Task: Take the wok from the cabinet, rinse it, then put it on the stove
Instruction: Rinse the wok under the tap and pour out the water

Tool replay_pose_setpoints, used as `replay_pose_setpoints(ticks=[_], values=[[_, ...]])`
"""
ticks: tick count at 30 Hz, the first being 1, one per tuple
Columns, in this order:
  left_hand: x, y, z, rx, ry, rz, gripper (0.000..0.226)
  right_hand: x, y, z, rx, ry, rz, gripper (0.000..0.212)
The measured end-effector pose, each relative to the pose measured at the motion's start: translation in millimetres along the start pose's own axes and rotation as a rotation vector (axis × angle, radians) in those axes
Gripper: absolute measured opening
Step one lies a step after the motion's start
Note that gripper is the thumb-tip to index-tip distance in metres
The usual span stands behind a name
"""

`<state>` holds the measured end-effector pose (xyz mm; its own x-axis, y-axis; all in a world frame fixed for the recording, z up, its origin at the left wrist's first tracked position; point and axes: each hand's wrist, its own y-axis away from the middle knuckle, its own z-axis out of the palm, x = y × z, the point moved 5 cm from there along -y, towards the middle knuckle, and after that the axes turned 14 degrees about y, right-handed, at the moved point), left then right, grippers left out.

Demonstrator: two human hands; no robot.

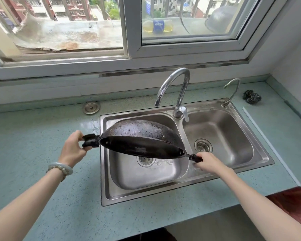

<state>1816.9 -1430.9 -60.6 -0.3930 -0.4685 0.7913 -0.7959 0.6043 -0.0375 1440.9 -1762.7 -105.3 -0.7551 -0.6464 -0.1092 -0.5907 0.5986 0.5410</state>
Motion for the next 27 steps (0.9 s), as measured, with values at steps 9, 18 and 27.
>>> replay_pose_setpoints(ticks=[9,18,27], values=[[12,11,-23,0.052,0.048,0.030,0.041,-15,25,-31,0.328,0.195,0.087,0.024],[42,8,-42,0.097,0.105,0.124,0.042,-14,57,-62,0.468,0.215,0.129,0.026],[66,3,-50,0.076,0.112,0.217,0.040,-11,77,-72,0.492,0.216,0.151,0.025]])
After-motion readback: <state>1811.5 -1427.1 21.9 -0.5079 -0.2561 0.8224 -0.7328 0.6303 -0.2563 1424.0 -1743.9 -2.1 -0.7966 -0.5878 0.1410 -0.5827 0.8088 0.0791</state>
